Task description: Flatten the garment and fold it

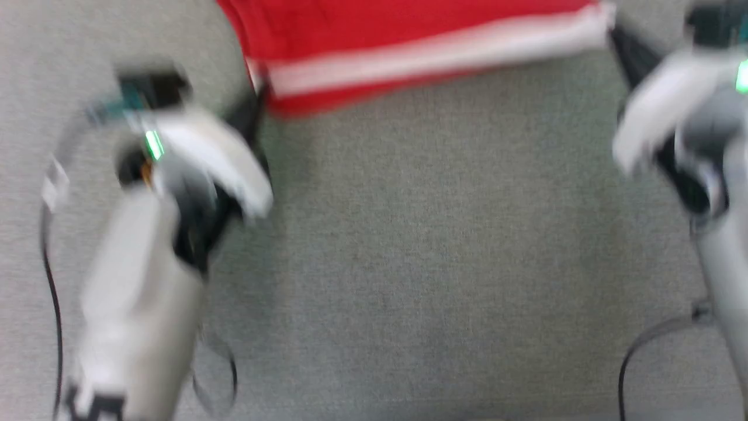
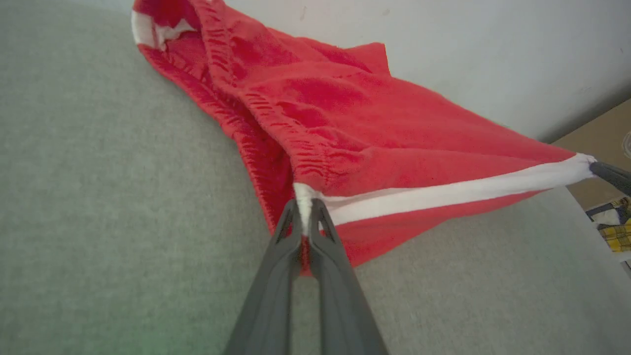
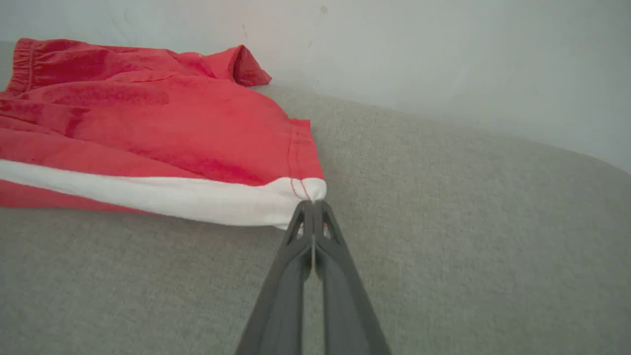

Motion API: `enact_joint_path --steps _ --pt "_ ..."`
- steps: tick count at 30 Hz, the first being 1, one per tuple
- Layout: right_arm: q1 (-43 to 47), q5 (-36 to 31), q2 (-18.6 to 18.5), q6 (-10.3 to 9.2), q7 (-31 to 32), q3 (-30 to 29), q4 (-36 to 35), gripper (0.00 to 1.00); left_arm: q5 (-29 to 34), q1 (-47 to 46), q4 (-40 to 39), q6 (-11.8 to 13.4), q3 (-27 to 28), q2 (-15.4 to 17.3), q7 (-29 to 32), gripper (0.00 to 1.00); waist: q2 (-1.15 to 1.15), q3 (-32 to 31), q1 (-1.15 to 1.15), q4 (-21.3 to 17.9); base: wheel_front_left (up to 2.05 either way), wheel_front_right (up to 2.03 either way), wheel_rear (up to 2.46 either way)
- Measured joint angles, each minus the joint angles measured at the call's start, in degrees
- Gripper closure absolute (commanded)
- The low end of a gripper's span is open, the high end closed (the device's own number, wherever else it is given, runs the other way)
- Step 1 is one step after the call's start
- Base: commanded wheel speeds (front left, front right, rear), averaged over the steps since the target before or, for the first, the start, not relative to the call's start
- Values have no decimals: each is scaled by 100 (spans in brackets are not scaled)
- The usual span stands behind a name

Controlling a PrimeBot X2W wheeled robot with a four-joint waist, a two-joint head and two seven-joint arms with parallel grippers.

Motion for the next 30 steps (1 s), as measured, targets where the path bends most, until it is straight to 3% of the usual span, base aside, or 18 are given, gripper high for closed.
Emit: enact_joint_path --steps 7,19,23,30 --pt "2410 257 -53 0 699 -678 -1475 100 -374 1952 -942 44 -229 63 435 100 0 -691 -1 103 0 0 0" --pt "5392 -406 1010 0 2465 -1748 -3701 100 -622 4116 -2427 616 -490 401 1269 100 0 -1480 0 326 0 0 0" --pt "5747 -655 1215 0 2791 -2036 -4268 100 -643 4447 -2833 675 -522 360 1187 100 0 -1557 1 437 0 0 0" --pt "5144 -877 1161 -1 2444 -1971 -4539 100 -479 4229 -2997 684 -509 18 495 100 0 -1549 1 597 0 0 0"
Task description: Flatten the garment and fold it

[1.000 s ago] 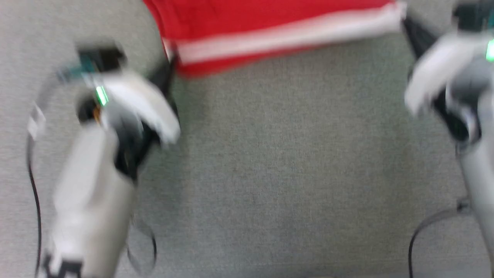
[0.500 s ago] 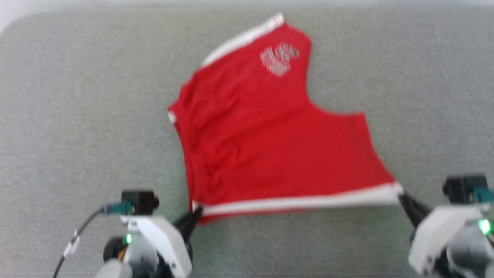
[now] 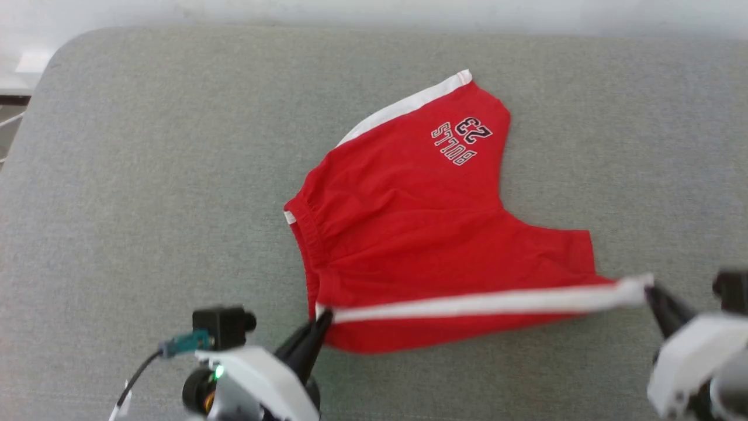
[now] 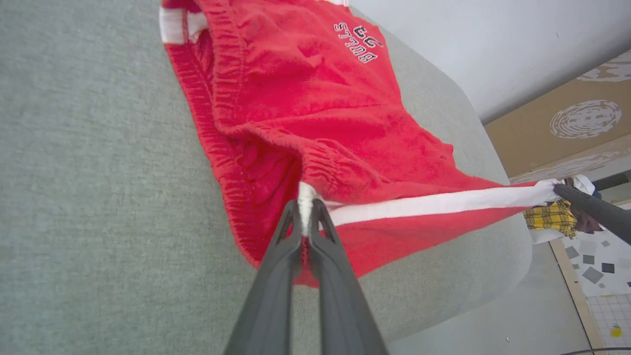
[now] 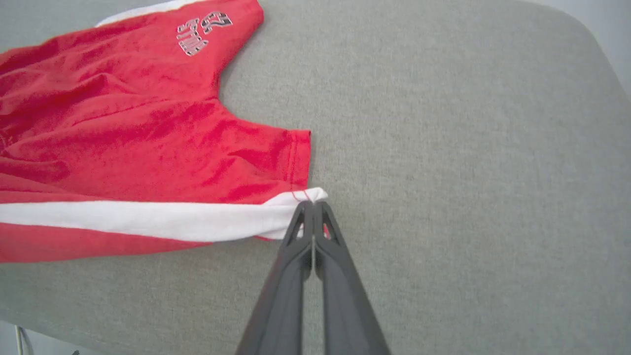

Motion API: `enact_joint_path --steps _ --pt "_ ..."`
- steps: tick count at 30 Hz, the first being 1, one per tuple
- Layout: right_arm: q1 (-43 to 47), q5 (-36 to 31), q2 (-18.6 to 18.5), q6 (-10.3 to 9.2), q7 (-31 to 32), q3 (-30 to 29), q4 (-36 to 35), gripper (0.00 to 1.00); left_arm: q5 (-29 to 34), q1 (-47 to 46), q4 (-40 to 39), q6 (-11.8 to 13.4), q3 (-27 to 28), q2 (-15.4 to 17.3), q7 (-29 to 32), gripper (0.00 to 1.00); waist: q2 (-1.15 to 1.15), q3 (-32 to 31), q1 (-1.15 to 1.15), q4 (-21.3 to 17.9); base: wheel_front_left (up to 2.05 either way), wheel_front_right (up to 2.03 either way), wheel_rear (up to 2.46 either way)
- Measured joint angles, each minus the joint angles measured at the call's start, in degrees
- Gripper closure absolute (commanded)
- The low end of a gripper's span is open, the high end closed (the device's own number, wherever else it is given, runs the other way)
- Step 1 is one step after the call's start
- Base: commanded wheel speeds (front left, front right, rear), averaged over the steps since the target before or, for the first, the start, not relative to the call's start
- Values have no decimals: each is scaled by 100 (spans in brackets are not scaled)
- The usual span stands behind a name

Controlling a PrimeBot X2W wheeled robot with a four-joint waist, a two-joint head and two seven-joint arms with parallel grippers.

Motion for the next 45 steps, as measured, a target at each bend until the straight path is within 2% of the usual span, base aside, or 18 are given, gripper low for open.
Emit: enact_joint_path --steps 5,9,15,22,27,34,39,40,41,42,43,45 --pt "-1229 -49 -422 -1 -331 320 595 100 124 -639 324 73 23 -350 -366 100 0 108 1 105 0 0 0" --pt "-2369 -1 -794 -4 -568 561 1473 100 141 -1193 738 130 25 -691 -609 100 0 237 1 253 0 0 0" --pt "-3948 32 -1055 -5 -783 962 2849 100 149 -1973 1394 238 23 -958 -1073 100 0 543 2 529 0 0 0" --pt "-5547 -141 -1272 -4 -999 1471 4273 100 -98 -2699 1989 388 -174 -1048 -1716 100 0 1064 2 845 0 0 0" --pt "-6420 -283 -1377 -5 -1123 1706 5079 100 -583 -3077 2169 465 -593 -1065 -2184 100 0 1472 2 1085 0 0 0" --pt "-7122 -319 -1534 -4 -996 2041 5970 100 -1156 -3438 2379 632 -1124 -1074 -2672 100 0 1925 1 1504 0 0 0" --pt "-7329 -234 -1638 -4 -771 2432 6392 100 -1443 -3585 2442 578 -1429 -1077 -2824 100 0 2136 0 1778 0 0 0" --pt "-7363 -178 -1638 -4 -722 2454 6470 100 -1484 -3612 2444 550 -1482 -1076 -2844 69 0 2172 0 1815 0 0 0" --pt "-7404 -132 -1645 -7 -703 2483 6528 100 -1499 -3645 2455 522 -1528 -1074 -2873 44 0 2202 0 1846 0 0 0" --pt "-7455 -96 -1662 -7 -700 2503 6571 56 -1519 -3685 2465 482 -1559 -1073 -2880 0 0 2226 0 1874 0 0 0" --pt "-7509 -51 -1669 -7 -669 2496 6619 0 -1543 -3717 2472 466 -1583 -1073 -2893 0 0 2236 0 1894 0 0 0" --pt "-7535 31 -1663 -7 -712 2476 6679 0 -1546 -3726 2513 428 -1605 -1074 -2909 0 0 2215 1 1905 0 0 0"
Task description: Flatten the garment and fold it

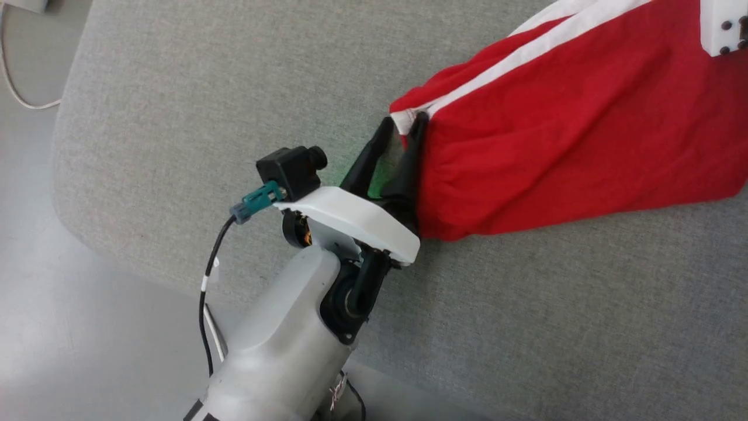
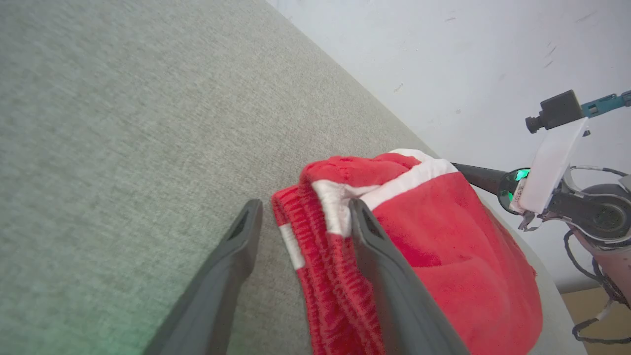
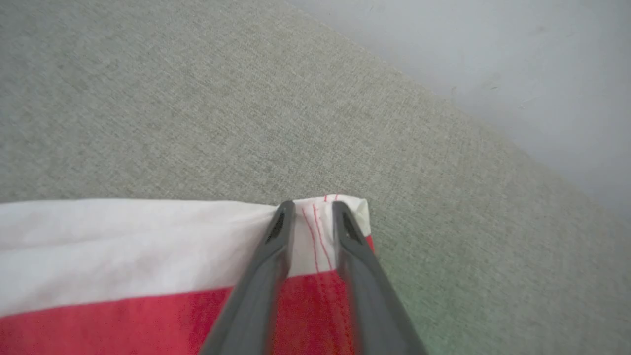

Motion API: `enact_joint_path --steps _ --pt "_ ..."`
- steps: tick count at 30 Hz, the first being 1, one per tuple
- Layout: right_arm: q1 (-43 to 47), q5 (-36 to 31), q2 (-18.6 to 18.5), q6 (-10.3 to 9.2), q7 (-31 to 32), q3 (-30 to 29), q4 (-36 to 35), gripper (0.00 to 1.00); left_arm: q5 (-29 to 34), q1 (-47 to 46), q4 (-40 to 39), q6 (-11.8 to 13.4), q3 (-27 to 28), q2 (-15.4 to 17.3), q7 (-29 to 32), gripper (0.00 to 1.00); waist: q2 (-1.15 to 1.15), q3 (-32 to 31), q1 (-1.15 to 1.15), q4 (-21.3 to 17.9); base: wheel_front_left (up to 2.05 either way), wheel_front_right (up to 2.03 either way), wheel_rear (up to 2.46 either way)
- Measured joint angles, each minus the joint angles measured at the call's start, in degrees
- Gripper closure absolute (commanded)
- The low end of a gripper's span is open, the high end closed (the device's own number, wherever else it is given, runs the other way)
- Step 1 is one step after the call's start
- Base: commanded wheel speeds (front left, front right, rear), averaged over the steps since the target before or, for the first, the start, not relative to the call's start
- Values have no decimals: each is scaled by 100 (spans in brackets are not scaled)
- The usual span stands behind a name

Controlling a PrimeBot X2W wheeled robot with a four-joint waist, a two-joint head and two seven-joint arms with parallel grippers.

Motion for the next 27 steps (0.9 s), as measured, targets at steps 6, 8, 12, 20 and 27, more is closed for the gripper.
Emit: enact_joint_path --steps 6,8,12,20,27 --pt "289 308 59 1 -657 -62 -31 0 253 116 89 -47 113 36 -9 0 0 -232 0 -53 0 0 0" --pt "392 360 65 1 -829 -98 -87 0 358 171 66 -46 158 64 -11 0 0 -294 0 -73 0 0 0" --pt "928 619 135 1 -1646 -348 -481 0 923 489 -154 67 374 253 -13 0 0 -611 -1 -189 0 0 0" --pt "2769 809 452 1 -2837 -928 -1925 0 1627 1407 -491 79 555 436 -14 0 0 -1304 -2 -547 0 0 0" --pt "4519 476 1140 0 -3283 -1583 -3210 0 2168 1734 -296 78 604 560 -13 0 0 -1687 -3 -1026 0 0 0"
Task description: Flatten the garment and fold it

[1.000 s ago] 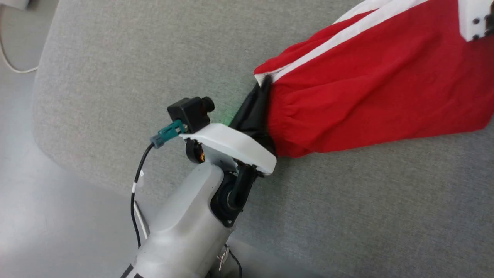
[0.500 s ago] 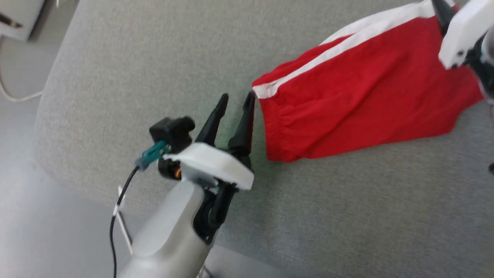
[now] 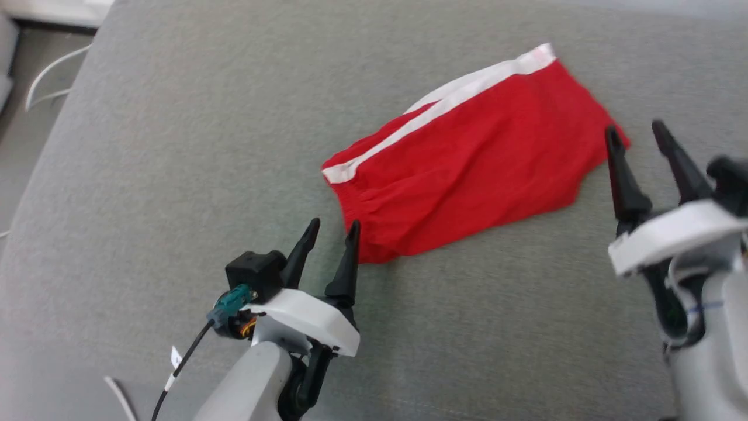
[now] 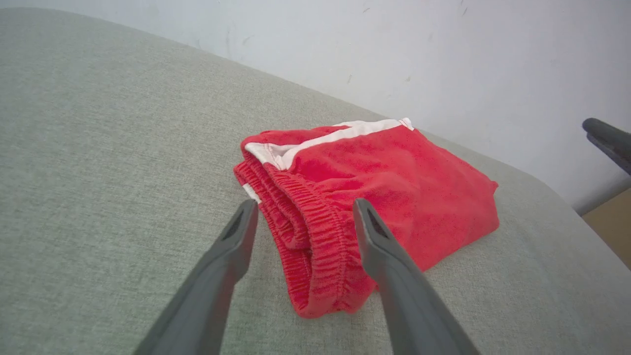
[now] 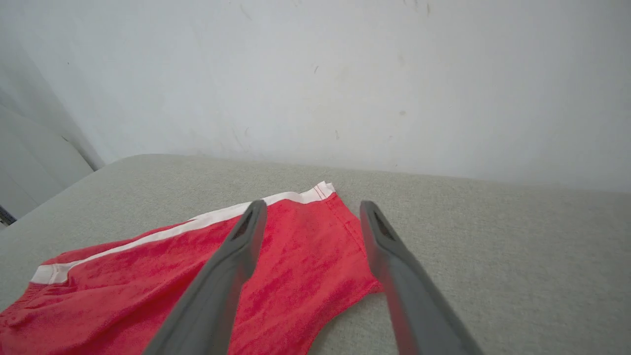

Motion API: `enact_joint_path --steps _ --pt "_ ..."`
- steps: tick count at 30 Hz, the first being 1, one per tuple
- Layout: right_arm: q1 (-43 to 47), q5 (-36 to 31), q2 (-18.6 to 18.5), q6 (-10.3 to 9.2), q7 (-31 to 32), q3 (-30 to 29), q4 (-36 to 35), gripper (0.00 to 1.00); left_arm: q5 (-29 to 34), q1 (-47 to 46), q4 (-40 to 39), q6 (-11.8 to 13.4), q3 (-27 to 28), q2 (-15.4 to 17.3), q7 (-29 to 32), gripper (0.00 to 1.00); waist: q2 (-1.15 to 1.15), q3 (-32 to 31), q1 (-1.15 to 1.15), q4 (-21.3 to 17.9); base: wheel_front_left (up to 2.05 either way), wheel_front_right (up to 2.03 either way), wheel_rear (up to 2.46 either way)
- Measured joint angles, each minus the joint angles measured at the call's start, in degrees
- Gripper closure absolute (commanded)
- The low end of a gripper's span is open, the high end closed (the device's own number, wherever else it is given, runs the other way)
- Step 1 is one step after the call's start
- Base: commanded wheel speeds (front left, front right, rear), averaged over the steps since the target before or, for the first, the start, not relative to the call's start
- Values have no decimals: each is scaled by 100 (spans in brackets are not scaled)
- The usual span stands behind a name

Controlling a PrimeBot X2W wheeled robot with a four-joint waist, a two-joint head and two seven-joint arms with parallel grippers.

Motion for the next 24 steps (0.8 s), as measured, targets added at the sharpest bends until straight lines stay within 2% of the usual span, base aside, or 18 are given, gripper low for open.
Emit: enact_joint_path --steps 3,8,13,22,23,24 --pt "509 -154 352 0 -88 -199 -438 0 51 34 199 0 60 -10 0 0 0 -112 1 -199 0 0 0" --pt "1007 -307 693 0 -168 -320 -938 0 81 30 731 250 151 -24 89 0 0 -230 1 -482 0 0 0" --pt "1133 -314 778 0 -169 -300 -1055 0 8 -116 1125 434 155 -125 465 0 0 -248 2 -668 0 0 0" --pt "1127 -309 801 0 -172 -154 -1034 0 -214 -565 1533 588 109 -207 1406 0 0 -152 1 -764 0 0 0" --pt "1127 -309 801 0 -169 -154 -1006 0 -265 -598 1534 582 97 -205 1511 5 0 -153 1 -759 0 0 0" --pt "1123 -319 801 0 -169 -159 -975 0 -279 -633 1530 572 71 -200 1579 100 0 -153 1 -750 0 0 0"
